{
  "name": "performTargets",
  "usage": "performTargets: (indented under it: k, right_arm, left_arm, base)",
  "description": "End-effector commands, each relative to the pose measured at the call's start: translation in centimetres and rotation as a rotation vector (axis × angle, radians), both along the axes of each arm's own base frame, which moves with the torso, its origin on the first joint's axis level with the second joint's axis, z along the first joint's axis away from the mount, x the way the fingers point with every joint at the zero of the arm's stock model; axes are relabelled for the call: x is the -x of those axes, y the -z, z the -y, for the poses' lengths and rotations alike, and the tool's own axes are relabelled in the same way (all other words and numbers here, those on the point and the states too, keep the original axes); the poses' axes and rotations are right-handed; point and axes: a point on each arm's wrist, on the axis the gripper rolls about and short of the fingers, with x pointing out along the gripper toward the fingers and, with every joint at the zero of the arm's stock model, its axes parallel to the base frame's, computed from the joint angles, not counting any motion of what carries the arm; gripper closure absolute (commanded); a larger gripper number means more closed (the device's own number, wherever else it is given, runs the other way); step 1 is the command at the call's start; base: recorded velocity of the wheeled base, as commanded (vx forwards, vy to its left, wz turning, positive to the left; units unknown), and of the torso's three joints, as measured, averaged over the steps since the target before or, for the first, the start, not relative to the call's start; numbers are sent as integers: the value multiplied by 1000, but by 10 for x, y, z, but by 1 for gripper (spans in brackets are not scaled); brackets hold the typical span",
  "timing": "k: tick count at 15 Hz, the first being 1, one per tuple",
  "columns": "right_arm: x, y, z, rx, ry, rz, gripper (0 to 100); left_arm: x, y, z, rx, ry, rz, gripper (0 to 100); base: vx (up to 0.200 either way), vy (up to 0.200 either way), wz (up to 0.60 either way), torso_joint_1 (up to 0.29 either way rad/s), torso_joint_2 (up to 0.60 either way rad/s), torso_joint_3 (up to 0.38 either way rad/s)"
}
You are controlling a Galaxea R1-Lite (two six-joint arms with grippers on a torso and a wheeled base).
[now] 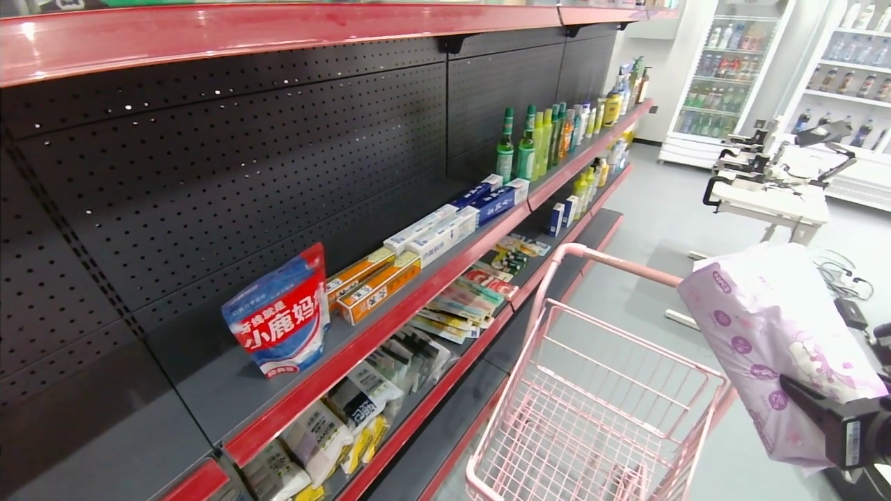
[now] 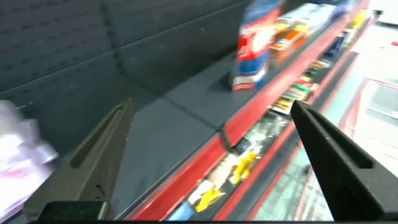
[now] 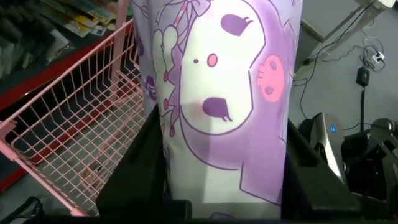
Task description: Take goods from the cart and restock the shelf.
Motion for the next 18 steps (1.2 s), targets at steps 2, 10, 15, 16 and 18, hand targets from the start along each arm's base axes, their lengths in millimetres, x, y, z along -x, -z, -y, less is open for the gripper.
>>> performTargets:
  k: [2, 10, 15, 16, 18]
  right_arm:
    - [3, -2, 0, -2, -9, 19, 100]
    - [18, -3, 2, 21, -24, 65, 100]
    - [29, -1, 3, 19, -20, 97, 100]
    - [31, -1, 4, 20, -20, 105, 100]
    - [34, -2, 4, 19, -15, 117, 100]
  left_arm:
    - [0, 0, 0, 0, -1, -1, 0]
    - [0, 0, 0, 0, -1, -1, 0]
    - [0, 0, 0, 0, -1, -1, 0]
    - [0, 0, 0, 0, -1, -1, 0]
    - [0, 0, 0, 0, -1, -1, 0]
  base:
    - [0, 0, 600, 14, -2, 0]
    - [0, 0, 600, 3, 3, 1]
    - [0, 0, 600, 1, 4, 1]
    - [0, 0, 600, 2, -2, 2]
    - [0, 0, 600, 0, 5, 2]
